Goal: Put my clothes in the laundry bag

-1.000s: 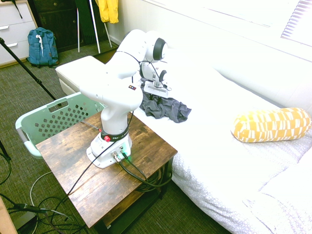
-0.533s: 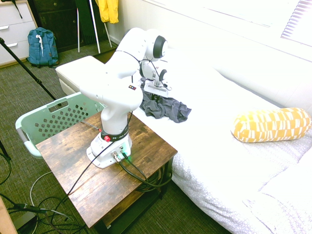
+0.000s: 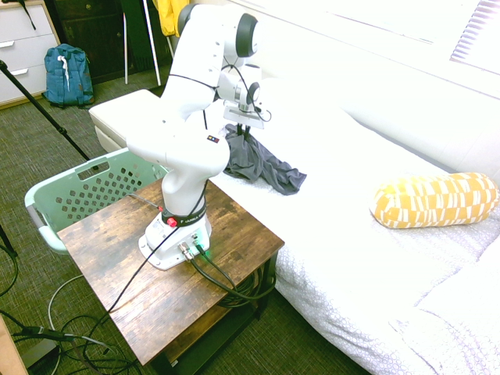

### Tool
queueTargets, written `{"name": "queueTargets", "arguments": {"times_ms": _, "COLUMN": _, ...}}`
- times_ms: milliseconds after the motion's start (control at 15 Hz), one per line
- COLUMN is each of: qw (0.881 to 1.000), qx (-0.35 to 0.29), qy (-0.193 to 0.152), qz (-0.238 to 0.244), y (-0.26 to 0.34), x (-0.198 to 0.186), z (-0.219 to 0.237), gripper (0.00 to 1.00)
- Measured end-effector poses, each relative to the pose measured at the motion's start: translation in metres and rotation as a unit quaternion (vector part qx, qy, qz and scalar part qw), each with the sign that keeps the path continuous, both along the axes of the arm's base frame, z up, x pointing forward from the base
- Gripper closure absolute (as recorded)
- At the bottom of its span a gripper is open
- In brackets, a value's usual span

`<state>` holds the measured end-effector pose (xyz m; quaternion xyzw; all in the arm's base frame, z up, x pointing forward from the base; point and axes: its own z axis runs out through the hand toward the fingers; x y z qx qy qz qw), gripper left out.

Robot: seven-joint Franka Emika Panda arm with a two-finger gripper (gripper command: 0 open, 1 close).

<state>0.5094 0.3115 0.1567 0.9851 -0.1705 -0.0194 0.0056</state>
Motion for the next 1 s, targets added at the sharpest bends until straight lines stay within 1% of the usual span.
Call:
{"name": "queueTargets", "arguments": {"times_ms": 133, "qw": 1.000, "qx": 0.001, "qy": -0.020, "qz": 0.018, "y": 0.028, "x": -0.044, "z": 0.036, "gripper": 1.00}}
{"name": "queueTargets", "arguments": {"times_ms": 200, "qw": 0.999, "qx": -0.001, "qy": -0.026, "qz": 0.028, "y": 0.042, "x": -0.073, "z": 0.051, "gripper": 1.00}}
{"name": "queueTargets", "arguments": {"times_ms": 333, "qw": 0.998, "qx": -0.009, "qy": -0.034, "qz": 0.047, "y": 0.070, "x": -0.145, "z": 0.074, "gripper": 1.00}}
{"name": "queueTargets", "arguments": {"times_ms": 533, "qw": 0.996, "qx": -0.030, "qy": -0.035, "qz": 0.075, "y": 0.099, "x": -0.289, "z": 0.091, "gripper": 1.00}}
{"name": "queueTargets", "arguments": {"times_ms": 733, "qw": 0.993, "qx": -0.052, "qy": -0.030, "qz": 0.103, "y": 0.112, "x": -0.459, "z": 0.116, "gripper": 1.00}}
{"name": "queueTargets", "arguments": {"times_ms": 800, "qw": 0.992, "qx": -0.053, "qy": -0.036, "qz": 0.113, "y": 0.114, "x": -0.507, "z": 0.129, "gripper": 1.00}}
{"name": "queueTargets", "arguments": {"times_ms": 867, "qw": 0.990, "qx": -0.051, "qy": -0.048, "qz": 0.121, "y": 0.114, "x": -0.542, "z": 0.138, "gripper": 1.00}}
{"name": "queueTargets", "arguments": {"times_ms": 933, "qw": 0.989, "qx": -0.050, "qy": -0.054, "qz": 0.126, "y": 0.113, "x": -0.561, "z": 0.140, "gripper": 1.00}}
{"name": "queueTargets", "arguments": {"times_ms": 1000, "qw": 0.989, "qx": -0.054, "qy": -0.055, "qz": 0.125, "y": 0.114, "x": -0.563, "z": 0.136, "gripper": 1.00}}
